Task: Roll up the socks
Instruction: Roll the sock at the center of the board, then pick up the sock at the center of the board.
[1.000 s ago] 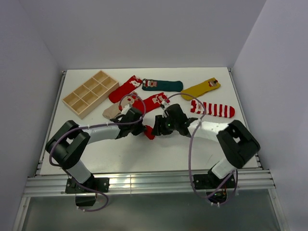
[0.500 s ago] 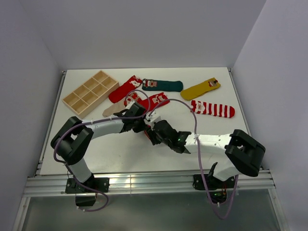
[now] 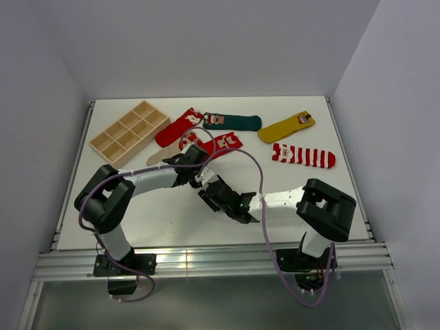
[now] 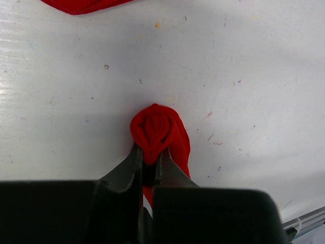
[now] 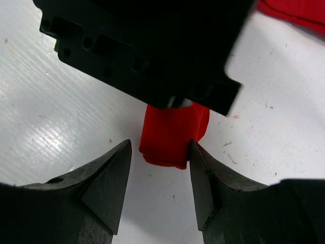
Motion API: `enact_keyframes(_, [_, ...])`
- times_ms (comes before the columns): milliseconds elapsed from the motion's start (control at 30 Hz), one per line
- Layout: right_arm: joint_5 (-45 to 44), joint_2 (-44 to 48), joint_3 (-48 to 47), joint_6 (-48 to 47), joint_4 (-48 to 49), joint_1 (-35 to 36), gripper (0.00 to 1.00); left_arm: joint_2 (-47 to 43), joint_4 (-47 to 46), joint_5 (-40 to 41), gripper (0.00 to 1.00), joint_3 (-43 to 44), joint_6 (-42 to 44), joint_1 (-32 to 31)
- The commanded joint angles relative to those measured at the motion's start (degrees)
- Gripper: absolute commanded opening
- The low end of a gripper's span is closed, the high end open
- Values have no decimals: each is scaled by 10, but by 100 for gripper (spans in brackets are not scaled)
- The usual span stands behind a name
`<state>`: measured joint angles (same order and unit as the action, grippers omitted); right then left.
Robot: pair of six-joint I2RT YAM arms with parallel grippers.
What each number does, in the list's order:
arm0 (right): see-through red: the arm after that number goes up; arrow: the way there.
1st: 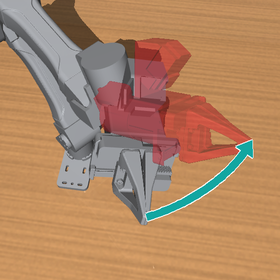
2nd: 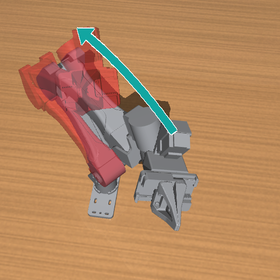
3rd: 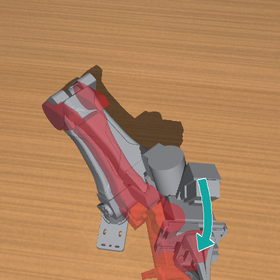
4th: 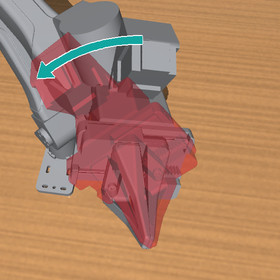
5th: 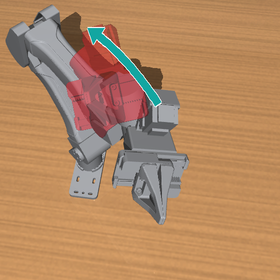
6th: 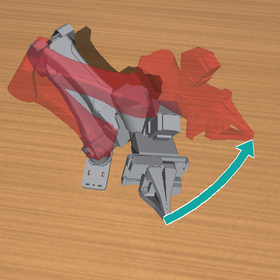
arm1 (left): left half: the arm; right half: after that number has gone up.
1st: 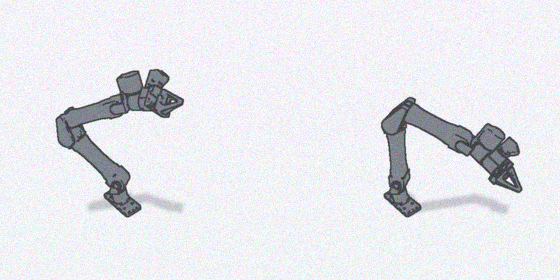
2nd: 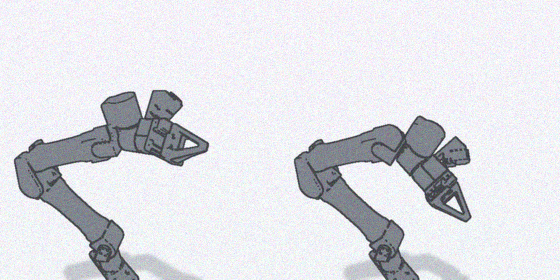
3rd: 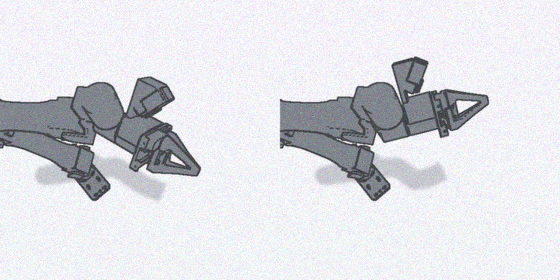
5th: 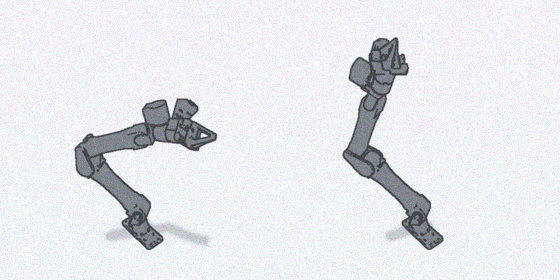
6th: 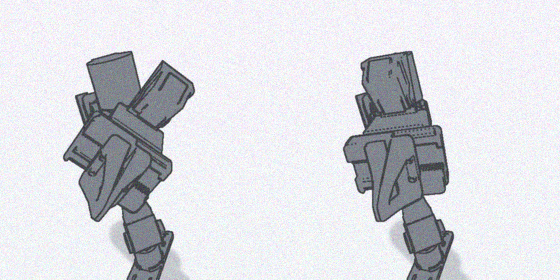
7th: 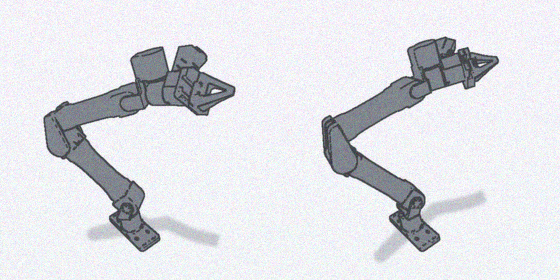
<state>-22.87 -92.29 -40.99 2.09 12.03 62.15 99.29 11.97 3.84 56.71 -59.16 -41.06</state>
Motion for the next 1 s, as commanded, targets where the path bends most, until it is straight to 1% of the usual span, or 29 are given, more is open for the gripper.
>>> enact_keyframes(0, [-31,-24,-30,-15,33,14,56,32,52,-8,0,-2,25,-3])
enact_keyframes(67, [-42,-36,-34,-15,31,20,56,33,53,-10,0,0,26,-3])
enact_keyframes(167, [-59,-50,-34,-10,29,25,52,34,52,-14,0,0,28,-2])
enact_keyframes(267, [-59,-48,-24,3,32,25,31,35,48,-17,0,0,29,-3])
enact_keyframes(300, [-51,-47,-23,5,29,25,18,34,47,-19,1,-3,28,-3])
enact_keyframes(367, [-36,-43,-18,21,26,19,8,29,43,-21,1,-7,29,-3])
enact_keyframes(400, [-12,-35,-14,28,26,14,0,28,39,-22,4,-9,27,-2])
enact_keyframes(467, [23,-25,0,53,26,-9,0,20,32,-23,8,-13,27,-3])
enact_keyframes(500, [41,-14,5,61,26,-18,0,18,29,-24,15,-14,28,-3])
enact_keyframes(533, [84,-10,10,68,27,-29,0,15,28,-23,18,-15,28,-3])
enact_keyframes(567, [105,-6,17,81,27,-39,0,11,27,-22,24,-19,27,-3])
enact_keyframes(667, [182,1,26,109,24,-81,0,-4,10,-21,36,-32,18,-2])
enact_keyframes(700, [207,3,29,117,32,-102,0,-8,4,-21,44,-36,9,-2])
enact_keyframes(733, [226,4,35,125,38,-113,0,-13,-4,-20,49,-41,4,-2])
enact_keyframes(767, [270,6,44,140,43,-124,0,-21,-9,-17,52,-48,0,-2])
enact_keyframes(800, [288,6,48,145,53,-134,0,-25,-12,-16,60,-53,-9,-2])
enact_keyframes(833, [304,6,51,152,57,-155,0,-30,-18,-14,64,-57,-14,-2])
enact_keyframes(867, [339,4,56,163,61,-164,0,-42,-25,-9,68,-65,-17,-1])
enact_keyframes(967, [385,-4,66,189,77,-200,0,-64,-39,4,80,-83,-39,0])
